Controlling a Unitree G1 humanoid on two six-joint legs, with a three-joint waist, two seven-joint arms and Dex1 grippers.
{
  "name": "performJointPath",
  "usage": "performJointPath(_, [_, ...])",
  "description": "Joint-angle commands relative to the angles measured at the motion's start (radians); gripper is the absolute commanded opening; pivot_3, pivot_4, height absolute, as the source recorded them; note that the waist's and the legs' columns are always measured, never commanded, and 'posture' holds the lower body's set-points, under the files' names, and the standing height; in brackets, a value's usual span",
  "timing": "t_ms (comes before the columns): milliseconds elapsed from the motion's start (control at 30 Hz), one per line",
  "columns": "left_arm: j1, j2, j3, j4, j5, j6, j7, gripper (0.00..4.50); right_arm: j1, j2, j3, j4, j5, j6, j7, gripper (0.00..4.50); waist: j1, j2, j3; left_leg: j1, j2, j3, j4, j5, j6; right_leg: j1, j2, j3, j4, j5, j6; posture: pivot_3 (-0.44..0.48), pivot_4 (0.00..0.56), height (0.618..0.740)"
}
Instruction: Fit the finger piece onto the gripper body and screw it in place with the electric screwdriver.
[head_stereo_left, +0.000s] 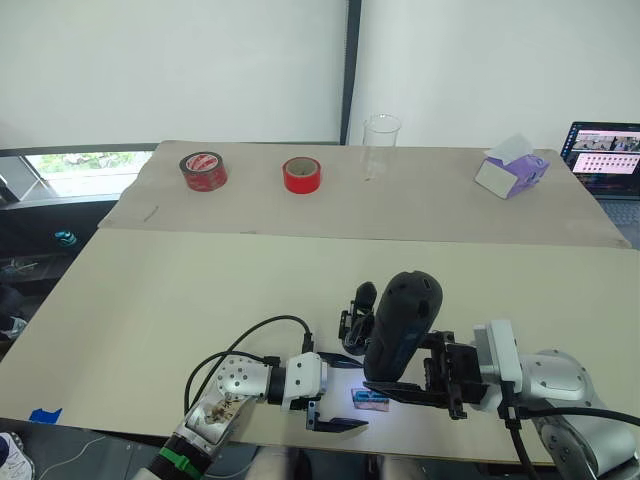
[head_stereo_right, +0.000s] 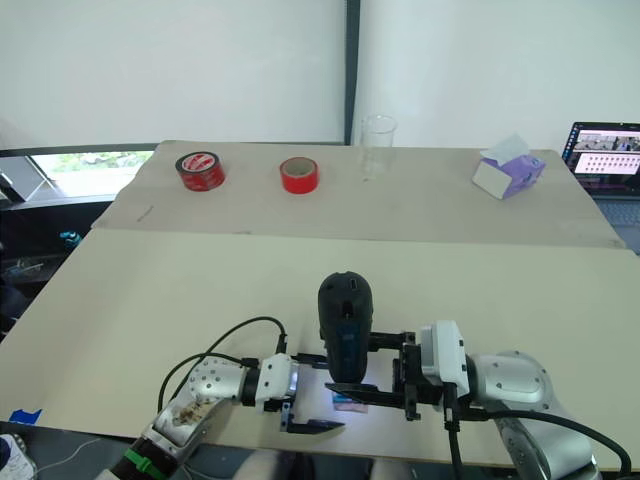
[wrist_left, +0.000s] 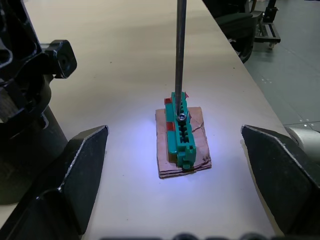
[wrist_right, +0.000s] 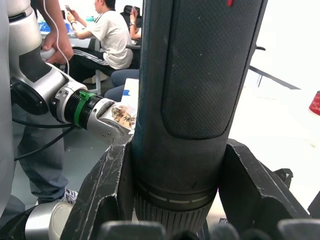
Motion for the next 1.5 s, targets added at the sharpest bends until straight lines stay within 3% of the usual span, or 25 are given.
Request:
performJointPath(33, [0.050,0.032,-0.043,0.081,0.048,0.060,-0.006,4.47,-0.008,0.004,-0.013,-0.037,0.027,-0.034,-0.001,1.93,0.000,0.000,0.000,0.000,0.000,0.000,0.000,0.000,0.000,0.000,0.000,0.000,0.000,0.000,0.000,0.000,0.150,0.740])
performJointPath(633, [0.028,0.087,-0.028,-0.181,-0.016,0.300,-0.001,4.47,-0.021,0.000,-0.005,-0.032,0.023,-0.027,-0.005,1.93,-0.009,-0.004,0.002,-0.004,0.003,0.000,-0.001,0.000,0.004,-0.002,0.004,0.000,0.000,-0.002,-0.001,0.000,0.150,0.740])
performJointPath(867, [0.025,0.070,-0.043,-0.146,-0.002,0.282,0.007,4.47,-0.021,-0.003,-0.006,-0.032,0.023,-0.028,-0.001,1.93,-0.004,-0.004,0.002,-0.004,0.003,0.000,-0.001,0.000,0.004,-0.006,0.003,0.000,0.000,-0.002,-0.001,0.000,0.150,0.740])
performJointPath(1133, [0.043,0.046,-0.043,-0.029,0.020,0.153,0.016,4.47,-0.027,-0.006,-0.005,-0.029,0.012,-0.033,0.001,1.93,0.004,-0.003,0.002,-0.003,0.002,0.000,0.000,0.000,0.004,-0.005,0.002,0.000,0.000,-0.002,-0.002,0.000,0.150,0.740])
performJointPath(1233, [0.049,0.057,-0.034,-0.035,0.011,0.141,0.009,4.47,-0.029,-0.007,-0.005,-0.026,0.011,-0.033,0.002,1.93,0.002,-0.003,0.002,-0.003,0.002,0.000,0.001,-0.004,-0.003,-0.004,0.001,0.000,0.000,-0.002,-0.001,0.000,0.150,0.740])
performJointPath(1500, [0.061,0.087,0.007,-0.145,-0.043,0.211,0.002,4.47,-0.032,-0.008,-0.002,-0.020,0.002,-0.029,-0.003,1.93,-0.006,-0.003,0.002,-0.002,0.003,0.000,0.000,-0.003,-0.003,-0.004,0.003,0.000,0.000,-0.002,-0.001,0.000,0.150,0.740])
